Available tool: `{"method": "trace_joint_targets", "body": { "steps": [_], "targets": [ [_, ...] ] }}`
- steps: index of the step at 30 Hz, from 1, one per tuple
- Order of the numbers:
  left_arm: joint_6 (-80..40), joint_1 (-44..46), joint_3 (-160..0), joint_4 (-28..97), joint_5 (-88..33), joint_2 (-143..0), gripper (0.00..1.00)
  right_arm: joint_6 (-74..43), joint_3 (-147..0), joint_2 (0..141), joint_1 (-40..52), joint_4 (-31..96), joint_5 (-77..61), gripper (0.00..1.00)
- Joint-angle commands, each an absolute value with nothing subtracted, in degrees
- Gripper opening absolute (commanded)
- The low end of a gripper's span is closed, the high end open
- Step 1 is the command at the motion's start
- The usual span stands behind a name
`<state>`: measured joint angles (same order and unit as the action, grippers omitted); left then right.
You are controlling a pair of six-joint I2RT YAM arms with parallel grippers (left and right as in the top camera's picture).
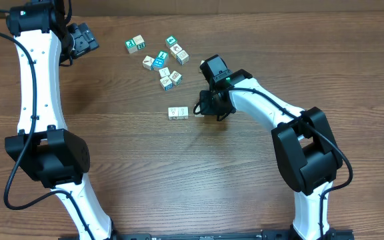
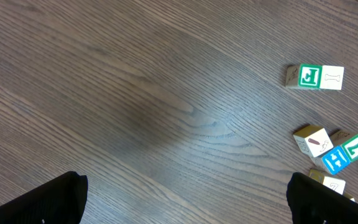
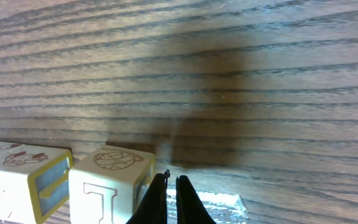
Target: Form a horizontal line
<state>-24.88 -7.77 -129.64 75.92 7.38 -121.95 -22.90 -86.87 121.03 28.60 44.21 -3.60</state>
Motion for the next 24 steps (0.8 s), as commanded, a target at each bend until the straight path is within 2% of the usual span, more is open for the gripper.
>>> {"method": "trace_joint_targets", "body": {
  "steps": [1, 24],
  "targets": [
    [-23.8, -7.8, -130.4, 76.1, 7.9, -121.4, 1.00, -21.8, -87.3, 120.3, 29.2, 44.0, -3.7, 0.04],
    [-23.8, -7.9, -130.4, 76.1, 7.9, -121.4, 0.99, -17.4, -87.3, 120.3, 30.7, 43.7, -6.2, 0.04]
  ]
}}
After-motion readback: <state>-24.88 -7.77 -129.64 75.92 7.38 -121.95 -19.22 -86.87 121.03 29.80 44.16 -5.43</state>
